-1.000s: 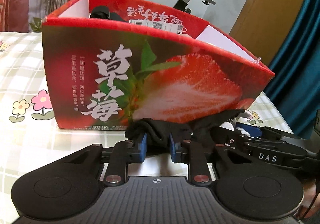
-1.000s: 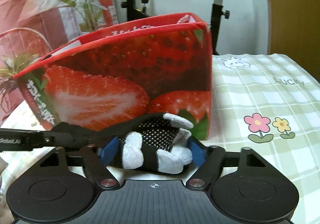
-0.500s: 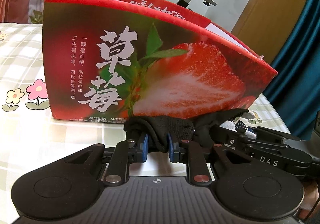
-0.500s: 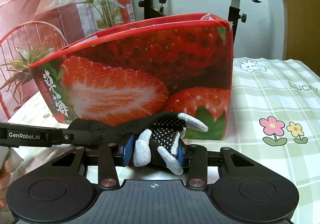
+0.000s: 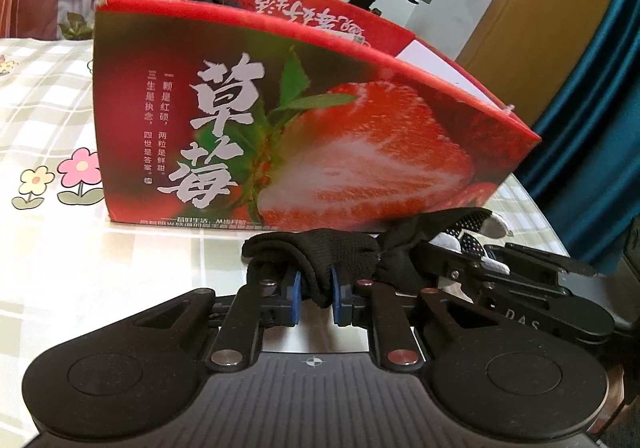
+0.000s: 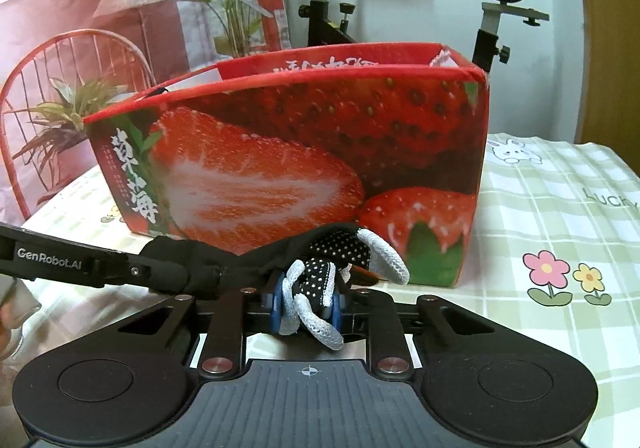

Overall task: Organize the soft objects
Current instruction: 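Lift the black gloves with both grippers and carry them over the box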

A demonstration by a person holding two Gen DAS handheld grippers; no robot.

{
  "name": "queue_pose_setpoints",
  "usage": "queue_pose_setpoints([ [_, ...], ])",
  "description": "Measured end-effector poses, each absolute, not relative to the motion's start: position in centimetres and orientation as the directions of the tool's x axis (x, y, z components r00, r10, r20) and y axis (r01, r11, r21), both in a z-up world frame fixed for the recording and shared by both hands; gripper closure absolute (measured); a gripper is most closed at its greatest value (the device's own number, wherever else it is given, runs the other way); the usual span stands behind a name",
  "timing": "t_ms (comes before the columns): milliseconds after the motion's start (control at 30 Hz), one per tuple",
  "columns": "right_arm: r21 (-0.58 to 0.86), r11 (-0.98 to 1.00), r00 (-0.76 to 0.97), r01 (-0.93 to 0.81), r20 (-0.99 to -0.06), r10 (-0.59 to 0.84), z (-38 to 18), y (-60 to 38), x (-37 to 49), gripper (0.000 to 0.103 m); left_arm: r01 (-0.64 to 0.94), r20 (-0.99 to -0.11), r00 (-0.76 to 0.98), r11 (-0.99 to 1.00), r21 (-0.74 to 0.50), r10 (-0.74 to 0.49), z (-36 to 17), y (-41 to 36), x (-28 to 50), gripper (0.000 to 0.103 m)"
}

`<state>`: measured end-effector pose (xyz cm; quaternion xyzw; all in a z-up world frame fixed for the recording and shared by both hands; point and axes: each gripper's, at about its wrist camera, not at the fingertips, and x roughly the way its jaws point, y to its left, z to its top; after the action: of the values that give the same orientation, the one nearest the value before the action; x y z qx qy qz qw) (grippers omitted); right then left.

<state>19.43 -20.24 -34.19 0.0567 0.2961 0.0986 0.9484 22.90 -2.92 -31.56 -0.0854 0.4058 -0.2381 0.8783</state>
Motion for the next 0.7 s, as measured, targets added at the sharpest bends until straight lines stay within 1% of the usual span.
queue_pose_setpoints([
  [400,0.218,0.967,0.821,-0.132,-0.523,0.230,-32.1,-20.4,16.2,0.085,0.365,-0.659,0.573,0.872,-0.326,-0.486,-29.2,-2.6,20.0,0.087],
  [700,0.199,0.966,0.834,-0.168,-0.494,0.247,-30.2,-19.3,14.8,0.085,0.349,-0.636,0.605,0.877,-0.330,-0.479,-27.8,-1.5,18.6,0.087],
])
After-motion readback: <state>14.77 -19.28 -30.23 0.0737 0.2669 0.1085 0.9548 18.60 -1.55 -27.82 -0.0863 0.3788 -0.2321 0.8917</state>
